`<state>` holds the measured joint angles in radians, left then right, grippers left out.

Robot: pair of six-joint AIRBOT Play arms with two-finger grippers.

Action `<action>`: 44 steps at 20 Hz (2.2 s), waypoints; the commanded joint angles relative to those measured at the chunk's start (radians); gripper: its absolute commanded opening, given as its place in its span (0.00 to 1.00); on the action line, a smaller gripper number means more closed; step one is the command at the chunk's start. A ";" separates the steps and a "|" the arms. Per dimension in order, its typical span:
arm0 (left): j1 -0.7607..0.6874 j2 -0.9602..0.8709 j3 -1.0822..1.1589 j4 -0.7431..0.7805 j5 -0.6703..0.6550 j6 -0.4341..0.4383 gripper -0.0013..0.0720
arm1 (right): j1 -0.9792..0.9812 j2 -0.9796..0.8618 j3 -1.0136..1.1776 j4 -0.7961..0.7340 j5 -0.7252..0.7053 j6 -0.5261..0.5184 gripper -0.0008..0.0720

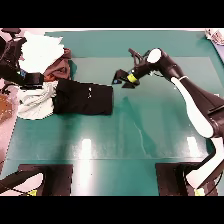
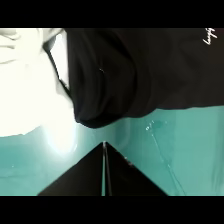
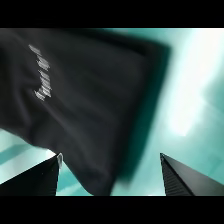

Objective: Fold the shirts.

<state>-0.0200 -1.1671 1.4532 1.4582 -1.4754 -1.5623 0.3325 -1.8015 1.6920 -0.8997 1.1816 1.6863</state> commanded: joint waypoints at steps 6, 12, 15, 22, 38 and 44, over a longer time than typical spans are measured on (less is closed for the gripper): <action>0.000 0.001 -0.013 -0.027 -0.029 0.000 0.05 | 0.043 0.048 -0.418 0.466 -0.365 -0.358 0.98; 0.000 0.001 -0.013 -0.027 -0.029 0.000 0.05 | 0.225 -0.065 -0.358 0.670 -0.578 -0.477 0.92; 0.000 0.001 -0.013 -0.027 -0.023 0.000 0.05 | 0.230 -0.089 -0.177 0.583 -0.550 -0.471 0.03; 0.000 0.001 -0.013 -0.129 -0.023 -0.004 0.05 | -0.009 0.216 0.100 -0.220 -0.064 0.116 0.03; 0.000 0.000 -0.013 -0.341 0.014 -0.029 0.05 | -1.098 0.320 0.315 -0.199 0.432 0.119 0.03; 0.000 0.001 -0.013 -0.342 0.017 -0.035 0.05 | -1.215 0.376 0.315 -0.194 0.459 0.114 0.03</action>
<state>-0.0200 -1.1671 1.4410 1.1179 -1.4612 -1.5936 -0.8207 -1.4498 2.0068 -1.1069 1.6123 1.8038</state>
